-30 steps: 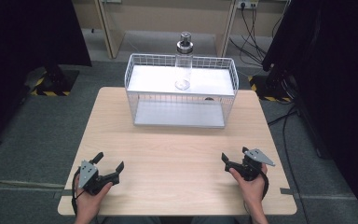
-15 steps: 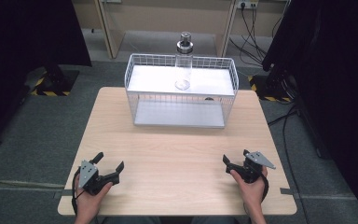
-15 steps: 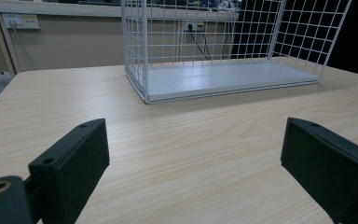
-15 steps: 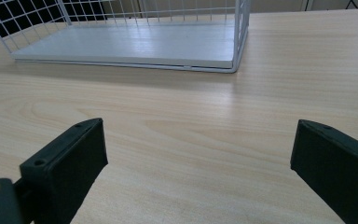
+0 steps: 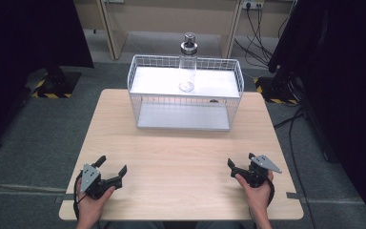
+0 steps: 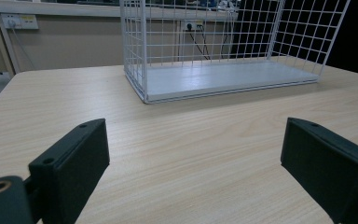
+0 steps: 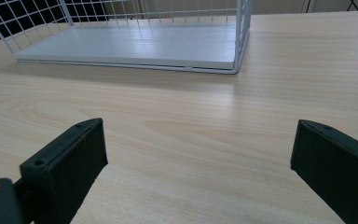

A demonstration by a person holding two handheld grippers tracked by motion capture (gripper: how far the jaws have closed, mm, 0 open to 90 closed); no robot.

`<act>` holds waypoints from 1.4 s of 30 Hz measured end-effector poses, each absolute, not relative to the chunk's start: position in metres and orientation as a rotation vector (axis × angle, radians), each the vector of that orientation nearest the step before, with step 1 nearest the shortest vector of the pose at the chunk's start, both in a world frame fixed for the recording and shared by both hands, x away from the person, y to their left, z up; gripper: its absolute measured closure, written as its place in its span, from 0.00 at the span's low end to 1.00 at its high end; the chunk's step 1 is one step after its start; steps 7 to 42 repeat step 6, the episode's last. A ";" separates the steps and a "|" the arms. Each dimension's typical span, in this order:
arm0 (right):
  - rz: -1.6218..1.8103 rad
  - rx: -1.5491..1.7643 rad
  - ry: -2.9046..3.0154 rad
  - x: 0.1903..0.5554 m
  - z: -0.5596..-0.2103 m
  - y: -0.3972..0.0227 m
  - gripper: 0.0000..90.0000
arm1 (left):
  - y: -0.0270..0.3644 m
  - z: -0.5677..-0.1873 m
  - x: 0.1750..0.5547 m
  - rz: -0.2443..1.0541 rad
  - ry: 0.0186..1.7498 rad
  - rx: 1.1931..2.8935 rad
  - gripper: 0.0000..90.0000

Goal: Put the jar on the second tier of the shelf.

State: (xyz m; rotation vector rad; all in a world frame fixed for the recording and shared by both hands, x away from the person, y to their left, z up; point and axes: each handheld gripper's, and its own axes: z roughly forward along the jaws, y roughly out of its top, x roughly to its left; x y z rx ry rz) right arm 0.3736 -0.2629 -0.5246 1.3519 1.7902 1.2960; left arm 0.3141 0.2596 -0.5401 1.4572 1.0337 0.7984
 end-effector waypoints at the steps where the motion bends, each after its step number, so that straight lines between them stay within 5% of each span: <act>1: 1.298 1.354 1.789 0.374 -0.525 -0.263 0.04 | 0.260 -0.540 0.314 0.798 1.034 1.457 0.08; 42: 1.308 1.355 1.790 0.374 -0.523 -0.262 0.04 | 0.260 -0.540 0.314 0.794 1.035 1.450 0.08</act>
